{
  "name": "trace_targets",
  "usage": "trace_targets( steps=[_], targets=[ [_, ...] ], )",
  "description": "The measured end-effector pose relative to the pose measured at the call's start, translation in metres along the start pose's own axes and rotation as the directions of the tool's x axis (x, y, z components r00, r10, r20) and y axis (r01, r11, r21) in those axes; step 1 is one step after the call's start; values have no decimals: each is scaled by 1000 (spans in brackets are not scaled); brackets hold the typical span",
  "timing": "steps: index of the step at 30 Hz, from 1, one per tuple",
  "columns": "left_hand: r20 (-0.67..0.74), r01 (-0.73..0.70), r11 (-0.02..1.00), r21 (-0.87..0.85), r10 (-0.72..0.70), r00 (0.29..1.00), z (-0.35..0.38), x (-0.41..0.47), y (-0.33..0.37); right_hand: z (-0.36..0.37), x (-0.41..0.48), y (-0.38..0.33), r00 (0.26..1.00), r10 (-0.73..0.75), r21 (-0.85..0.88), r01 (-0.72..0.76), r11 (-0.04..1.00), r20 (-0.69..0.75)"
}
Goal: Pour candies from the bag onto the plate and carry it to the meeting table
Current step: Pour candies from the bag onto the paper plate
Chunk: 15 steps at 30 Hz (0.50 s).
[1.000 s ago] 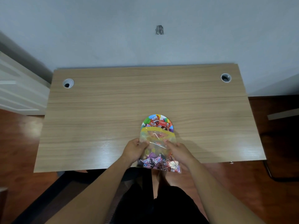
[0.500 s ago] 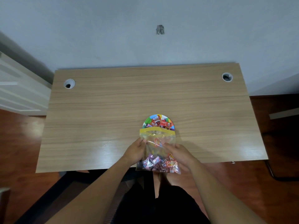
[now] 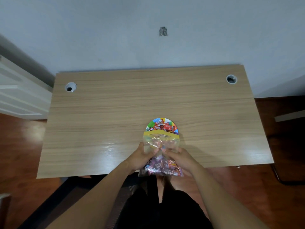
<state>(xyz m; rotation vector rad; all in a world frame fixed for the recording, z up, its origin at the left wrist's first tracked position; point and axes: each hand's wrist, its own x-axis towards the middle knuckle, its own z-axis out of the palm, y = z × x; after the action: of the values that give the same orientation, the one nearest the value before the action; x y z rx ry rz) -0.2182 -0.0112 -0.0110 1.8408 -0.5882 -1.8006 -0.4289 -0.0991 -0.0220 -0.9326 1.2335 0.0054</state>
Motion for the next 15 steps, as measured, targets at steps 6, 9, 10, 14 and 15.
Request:
trace_targets(
  steps=[6,9,10,14,15],
  targets=[
    [-24,-42,997,-63,41,999,0,3,-7,3,-2,-1,997,13,83,-19,996,72],
    [14,-30,995,-97,32,999,-2,1,-3,1,1,3,998,32,65,-36,997,59],
    [20,-33,995,-91,35,999,-2,-1,-2,1,2,4,998,36,43,-38,998,46],
    [17,-53,998,-44,54,998,0,-8,2,3,3,6,999,37,-25,-36,999,29],
    [10,-47,998,-45,48,999,1,-9,2,3,2,6,999,35,-18,-34,999,20]
  ],
)
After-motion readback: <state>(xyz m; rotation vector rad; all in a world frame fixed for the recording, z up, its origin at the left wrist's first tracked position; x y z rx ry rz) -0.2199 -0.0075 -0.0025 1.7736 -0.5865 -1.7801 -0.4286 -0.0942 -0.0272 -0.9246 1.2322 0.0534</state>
